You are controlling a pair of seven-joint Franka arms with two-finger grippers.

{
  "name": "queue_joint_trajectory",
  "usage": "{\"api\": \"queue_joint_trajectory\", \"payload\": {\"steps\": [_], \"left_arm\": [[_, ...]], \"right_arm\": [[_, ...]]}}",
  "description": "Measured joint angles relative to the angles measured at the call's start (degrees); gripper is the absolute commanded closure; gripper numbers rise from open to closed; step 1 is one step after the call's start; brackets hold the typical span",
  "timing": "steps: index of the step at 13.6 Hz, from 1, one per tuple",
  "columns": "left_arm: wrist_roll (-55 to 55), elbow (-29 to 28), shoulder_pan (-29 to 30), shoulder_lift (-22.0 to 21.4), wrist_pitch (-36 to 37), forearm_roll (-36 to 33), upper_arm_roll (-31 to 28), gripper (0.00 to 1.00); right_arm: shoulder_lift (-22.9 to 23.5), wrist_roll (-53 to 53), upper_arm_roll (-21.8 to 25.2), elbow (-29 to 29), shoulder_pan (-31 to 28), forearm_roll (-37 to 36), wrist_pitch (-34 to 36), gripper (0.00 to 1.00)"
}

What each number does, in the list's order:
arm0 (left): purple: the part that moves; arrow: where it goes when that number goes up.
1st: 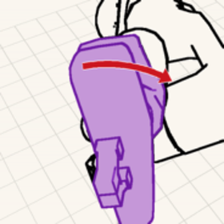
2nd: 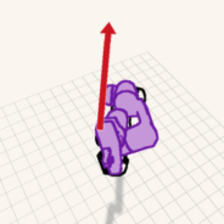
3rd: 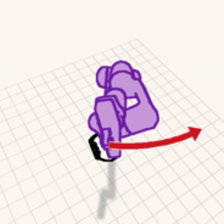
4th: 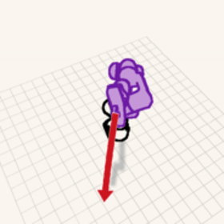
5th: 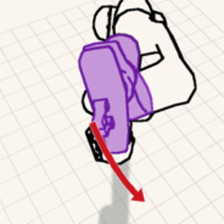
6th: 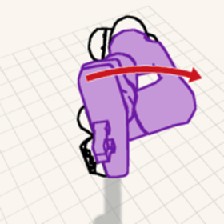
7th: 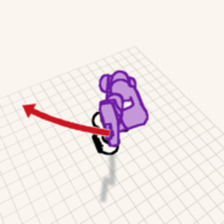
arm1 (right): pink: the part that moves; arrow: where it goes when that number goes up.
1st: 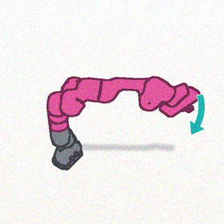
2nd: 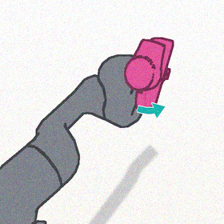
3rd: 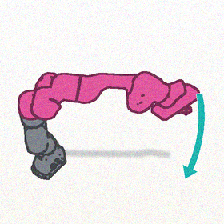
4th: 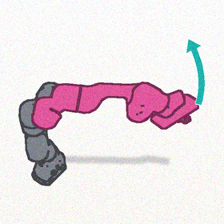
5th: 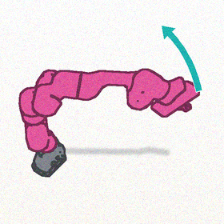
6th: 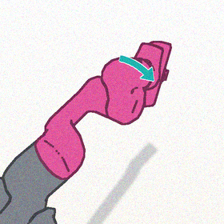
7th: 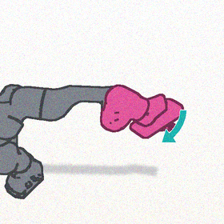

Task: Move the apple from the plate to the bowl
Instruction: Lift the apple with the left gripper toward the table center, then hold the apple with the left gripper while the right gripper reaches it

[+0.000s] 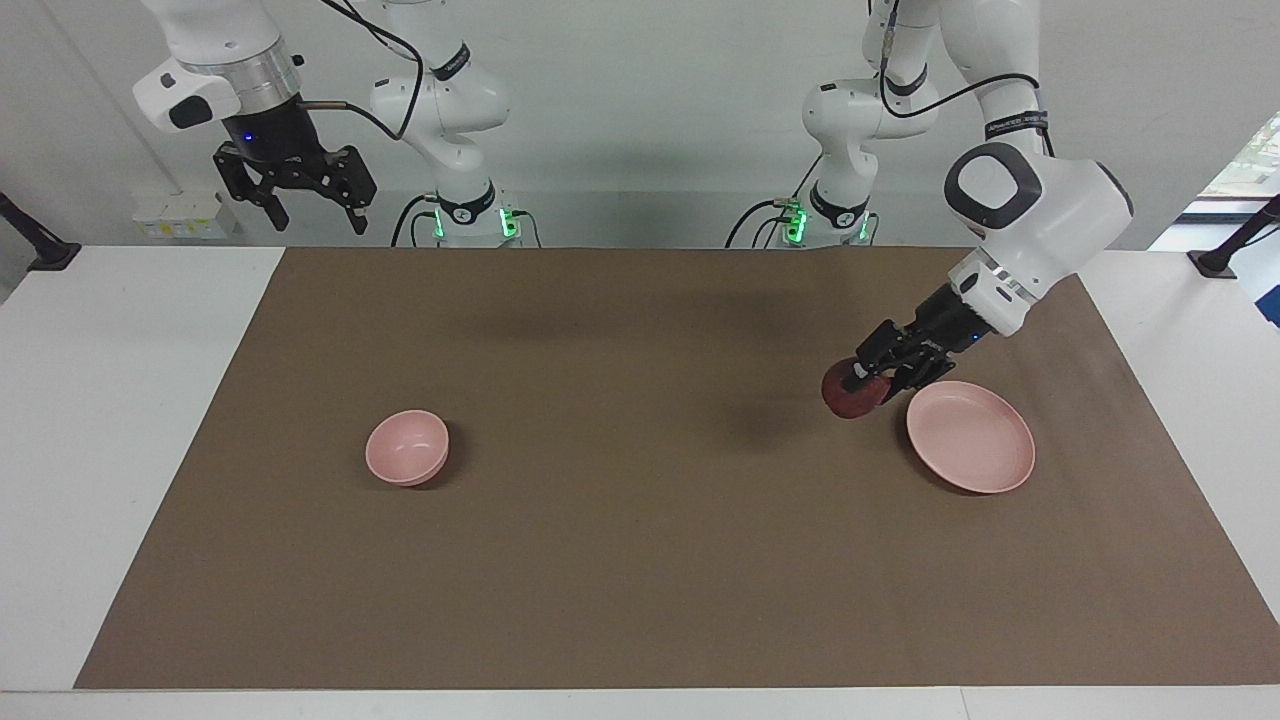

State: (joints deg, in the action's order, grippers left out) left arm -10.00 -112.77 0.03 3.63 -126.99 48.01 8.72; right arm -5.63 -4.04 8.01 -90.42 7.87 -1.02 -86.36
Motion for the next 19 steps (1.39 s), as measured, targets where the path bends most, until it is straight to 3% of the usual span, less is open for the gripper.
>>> {"api": "queue_joint_trajectory", "payload": {"steps": [8, 11, 14, 16, 19], "left_arm": [[-0.22, 0.54, -0.62, -1.64, 1.10, 20.29, 4.89, 1.00], [-0.22, 0.58, -0.64, -3.10, 1.13, 23.80, 6.11, 1.00], [-0.22, 0.59, -0.64, -3.60, 1.13, 24.25, 6.44, 1.00], [-0.22, 0.61, -0.64, -3.89, 1.13, 24.54, 6.52, 1.00], [-0.22, 0.60, -0.64, -4.50, 1.14, 24.64, 6.57, 1.00]], "right_arm": [[-0.73, 0.17, -0.96, 0.43, 0.22, 0.08, 0.52, 0.00], [-1.06, 3.40, -1.98, 0.45, 0.69, 1.82, 0.79, 0.00], [-1.00, 3.25, -1.72, -1.46, 0.48, 9.74, 1.66, 0.00], [-0.85, 0.83, -1.41, -4.14, -0.22, 18.80, 2.24, 0.00], [0.89, -10.84, -1.48, -6.61, -0.39, 29.77, 0.05, 0.00]]}}
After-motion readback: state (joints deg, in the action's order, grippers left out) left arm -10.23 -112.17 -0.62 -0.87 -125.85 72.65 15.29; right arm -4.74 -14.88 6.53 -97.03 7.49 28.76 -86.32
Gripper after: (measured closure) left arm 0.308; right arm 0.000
